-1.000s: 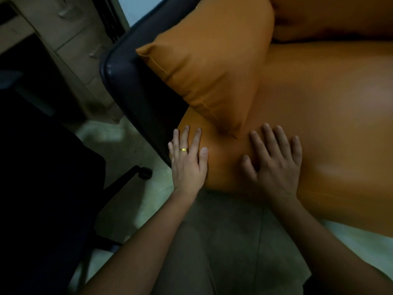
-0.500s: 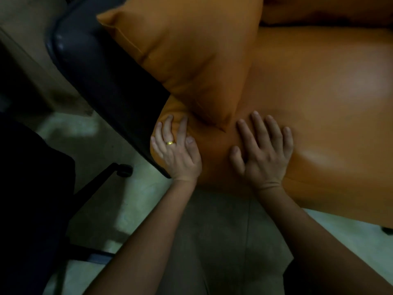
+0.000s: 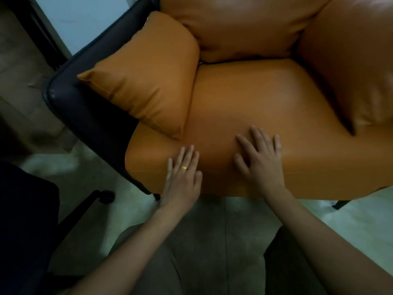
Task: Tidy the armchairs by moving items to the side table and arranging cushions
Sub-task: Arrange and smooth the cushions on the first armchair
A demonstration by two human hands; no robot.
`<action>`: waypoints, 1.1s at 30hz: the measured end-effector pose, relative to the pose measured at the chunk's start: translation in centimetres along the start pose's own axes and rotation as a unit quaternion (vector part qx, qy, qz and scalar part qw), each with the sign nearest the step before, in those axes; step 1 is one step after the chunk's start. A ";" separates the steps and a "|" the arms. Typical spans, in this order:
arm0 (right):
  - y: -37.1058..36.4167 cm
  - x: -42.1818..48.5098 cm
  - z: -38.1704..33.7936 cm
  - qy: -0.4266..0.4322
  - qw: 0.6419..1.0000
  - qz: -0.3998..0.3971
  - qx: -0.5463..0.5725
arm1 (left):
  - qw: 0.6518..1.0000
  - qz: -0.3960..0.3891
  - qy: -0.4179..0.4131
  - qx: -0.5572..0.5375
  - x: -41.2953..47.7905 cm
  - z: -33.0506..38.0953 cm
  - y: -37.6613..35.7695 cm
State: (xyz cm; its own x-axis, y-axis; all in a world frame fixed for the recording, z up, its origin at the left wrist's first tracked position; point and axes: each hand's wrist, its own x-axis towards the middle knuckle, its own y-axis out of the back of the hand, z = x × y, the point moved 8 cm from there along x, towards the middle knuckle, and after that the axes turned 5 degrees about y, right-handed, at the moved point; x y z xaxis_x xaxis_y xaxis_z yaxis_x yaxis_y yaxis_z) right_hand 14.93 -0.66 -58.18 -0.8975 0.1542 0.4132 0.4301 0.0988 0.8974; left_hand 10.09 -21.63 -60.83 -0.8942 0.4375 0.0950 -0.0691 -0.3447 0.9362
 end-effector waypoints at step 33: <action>3.0 -7.3 12.1 -0.289 0.935 0.185 0.087 | 0.993 0.018 -0.073 0.089 7.9 12.9 -2.2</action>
State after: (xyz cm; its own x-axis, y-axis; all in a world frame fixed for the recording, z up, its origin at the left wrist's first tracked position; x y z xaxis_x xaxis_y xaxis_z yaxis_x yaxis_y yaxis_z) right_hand 23.96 10.45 -60.38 -0.5033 0.7102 0.4922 0.7551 0.0845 0.6502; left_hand 8.84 -6.71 -57.77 -0.8200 0.5479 0.1657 0.0532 -0.2154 0.9751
